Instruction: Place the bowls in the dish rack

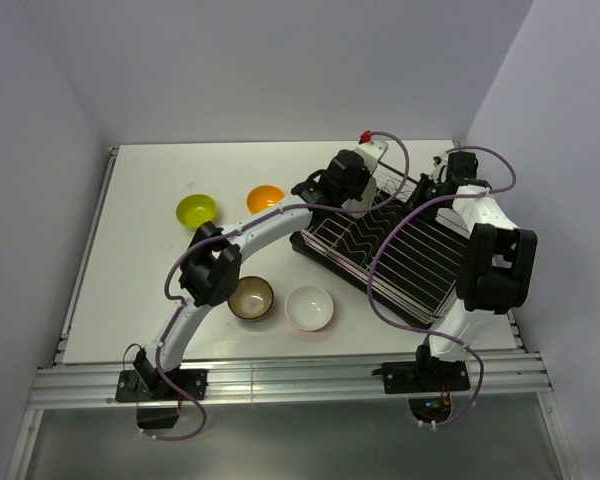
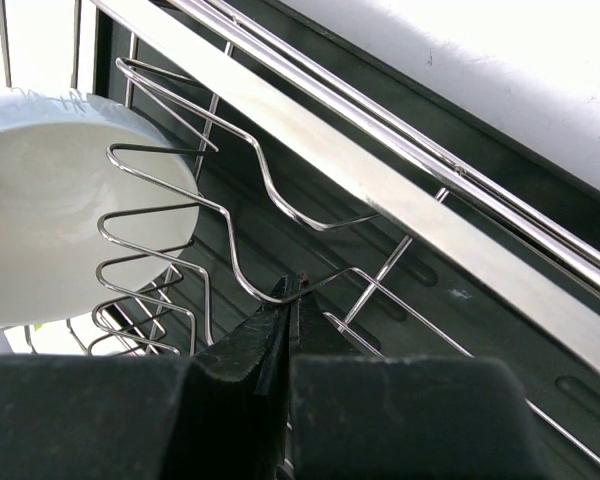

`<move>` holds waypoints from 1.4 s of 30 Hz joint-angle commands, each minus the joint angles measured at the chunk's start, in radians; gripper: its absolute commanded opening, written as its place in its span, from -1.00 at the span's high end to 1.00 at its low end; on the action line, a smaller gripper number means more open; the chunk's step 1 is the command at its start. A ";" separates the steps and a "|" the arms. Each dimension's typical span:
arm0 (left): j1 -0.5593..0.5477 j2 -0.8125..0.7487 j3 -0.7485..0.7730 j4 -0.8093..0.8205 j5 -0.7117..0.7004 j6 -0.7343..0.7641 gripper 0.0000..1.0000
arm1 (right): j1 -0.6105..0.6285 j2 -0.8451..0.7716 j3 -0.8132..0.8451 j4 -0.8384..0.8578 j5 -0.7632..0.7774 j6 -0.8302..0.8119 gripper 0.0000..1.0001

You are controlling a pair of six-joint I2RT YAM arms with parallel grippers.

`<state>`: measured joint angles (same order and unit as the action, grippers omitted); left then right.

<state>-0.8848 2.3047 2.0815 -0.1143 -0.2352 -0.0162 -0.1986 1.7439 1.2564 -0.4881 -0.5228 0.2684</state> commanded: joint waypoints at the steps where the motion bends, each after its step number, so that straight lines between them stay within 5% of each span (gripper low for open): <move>1: -0.051 -0.047 0.008 0.028 0.252 -0.140 0.50 | 0.021 0.011 0.048 0.075 -0.013 0.008 1.00; 26: -0.049 0.032 0.040 0.024 0.398 -0.264 0.46 | 0.027 0.003 0.063 0.071 -0.022 -0.006 1.00; 35: -0.007 -0.123 -0.020 -0.022 0.408 -0.327 0.03 | 0.025 -0.056 0.074 0.072 -0.032 -0.035 0.95; 42: 0.125 -0.231 -0.001 -0.062 0.569 -0.435 -0.27 | 0.034 -0.149 0.135 0.072 -0.045 -0.024 0.82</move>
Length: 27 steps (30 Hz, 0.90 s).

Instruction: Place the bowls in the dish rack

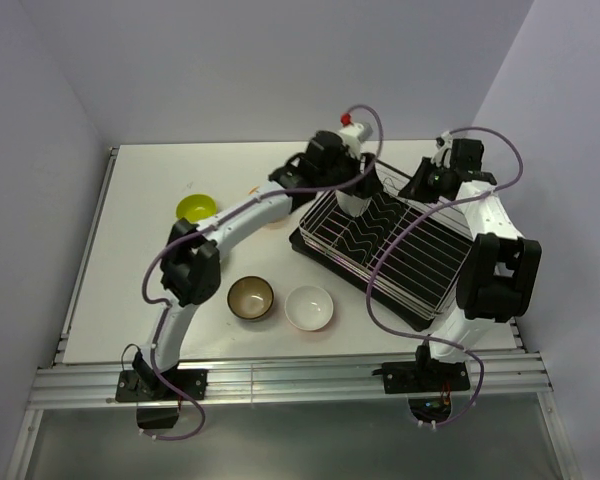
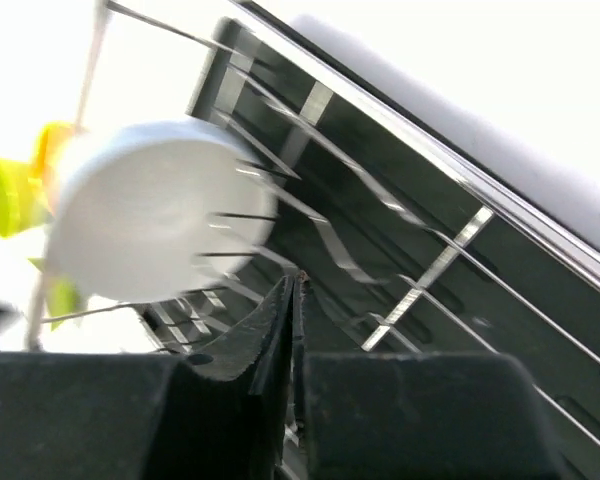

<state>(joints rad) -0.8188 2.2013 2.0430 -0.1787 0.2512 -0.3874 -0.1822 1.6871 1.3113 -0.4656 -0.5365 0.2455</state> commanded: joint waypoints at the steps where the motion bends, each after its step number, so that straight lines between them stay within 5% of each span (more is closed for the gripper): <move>1: 0.066 -0.135 0.037 -0.002 0.089 -0.070 -0.37 | 0.024 -0.098 0.089 0.050 -0.031 0.001 0.77; 3: 0.090 -0.155 0.039 -0.028 0.088 -0.096 -0.42 | 0.035 -0.112 0.121 0.048 -0.055 0.023 0.70; 9: 0.153 -0.216 -0.050 -0.044 0.016 -0.096 -0.43 | 0.138 -0.072 0.187 0.077 -0.080 0.150 0.05; 16: 0.184 -0.265 -0.145 -0.051 -0.058 -0.087 -0.48 | 0.250 0.011 0.140 0.191 -0.114 0.337 0.03; 27: 0.199 -0.298 -0.262 -0.022 -0.093 -0.094 -0.50 | 0.302 0.022 0.089 0.192 -0.020 0.383 0.02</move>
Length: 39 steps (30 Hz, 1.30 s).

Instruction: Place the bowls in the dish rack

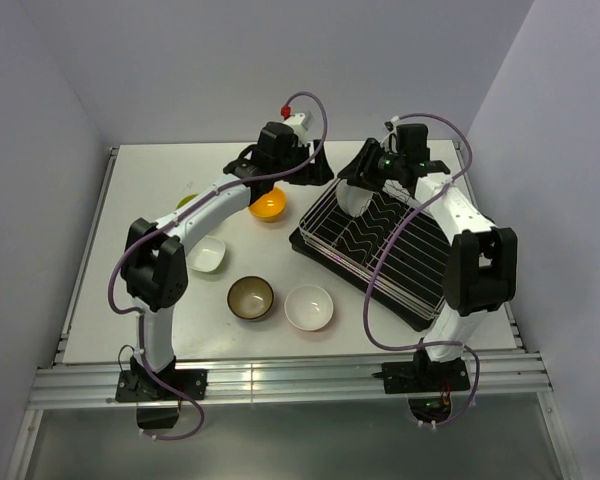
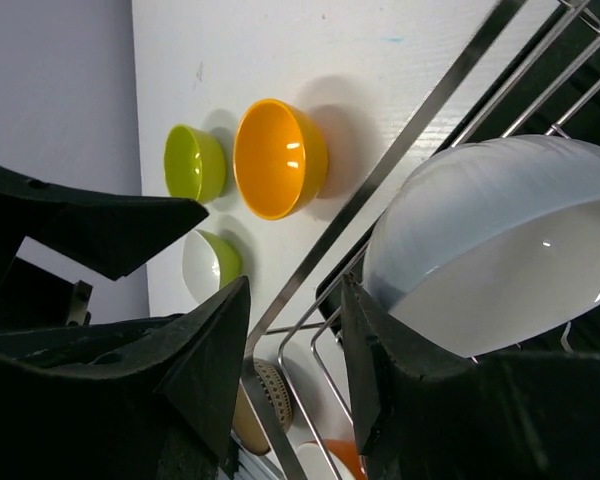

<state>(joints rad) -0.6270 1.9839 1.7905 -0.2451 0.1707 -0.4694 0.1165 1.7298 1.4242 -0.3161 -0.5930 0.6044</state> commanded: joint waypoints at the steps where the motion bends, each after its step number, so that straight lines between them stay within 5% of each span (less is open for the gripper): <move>1: 0.009 -0.082 -0.014 0.055 -0.013 -0.012 -0.49 | 0.003 -0.030 -0.031 0.045 0.039 0.023 0.03; 14: 0.009 -0.001 0.019 -0.011 0.029 0.064 -0.26 | -0.001 -0.233 -0.113 0.009 0.140 -0.048 -0.03; 30: -0.010 0.089 0.037 -0.114 -0.002 0.150 -0.09 | 0.000 -0.043 -0.045 0.011 0.162 -0.018 -0.02; 35: -0.013 0.098 0.032 -0.120 -0.011 0.143 -0.02 | 0.000 0.014 -0.036 0.071 0.091 0.008 0.10; 39: -0.011 0.099 0.027 -0.126 -0.016 0.135 0.00 | 0.000 0.022 -0.047 0.120 0.065 0.017 0.41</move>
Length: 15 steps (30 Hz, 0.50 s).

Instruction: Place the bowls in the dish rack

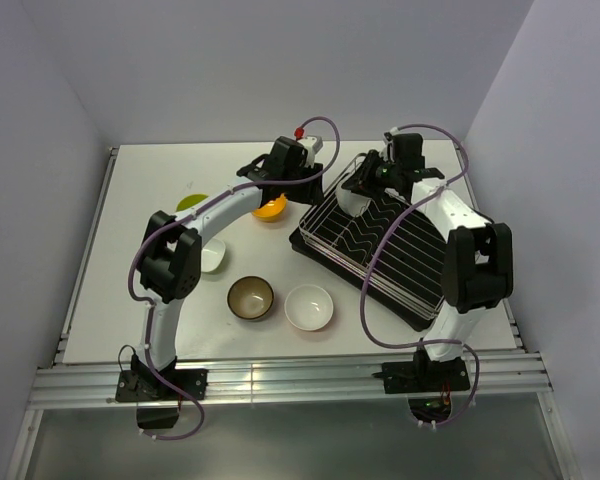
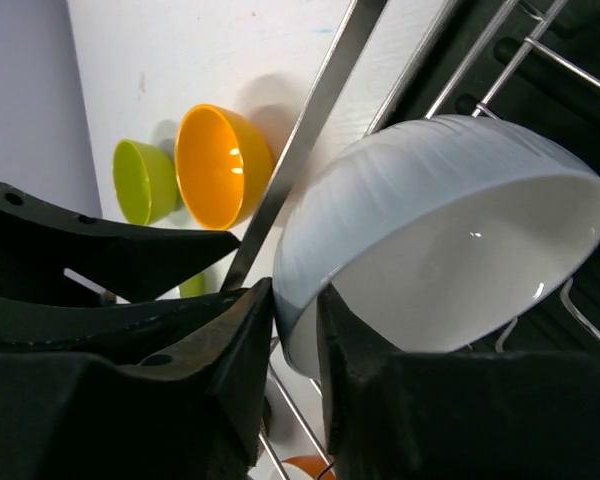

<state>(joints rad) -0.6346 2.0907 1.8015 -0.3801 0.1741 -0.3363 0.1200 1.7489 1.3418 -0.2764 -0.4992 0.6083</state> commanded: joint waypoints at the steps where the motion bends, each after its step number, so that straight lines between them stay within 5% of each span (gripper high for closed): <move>1: -0.004 -0.008 0.007 0.013 -0.019 0.000 0.01 | -0.005 0.000 0.027 0.101 -0.029 0.015 0.45; 7: -0.005 -0.009 -0.002 0.012 -0.010 -0.018 0.02 | -0.029 0.009 0.008 0.167 -0.093 0.027 0.98; 15: -0.002 0.005 -0.008 0.003 -0.007 -0.032 0.05 | -0.095 0.017 -0.065 0.354 -0.263 0.125 1.00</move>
<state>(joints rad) -0.6365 2.0907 1.8000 -0.3813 0.1707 -0.3576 0.0582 1.7653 1.2922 -0.0868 -0.6701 0.6788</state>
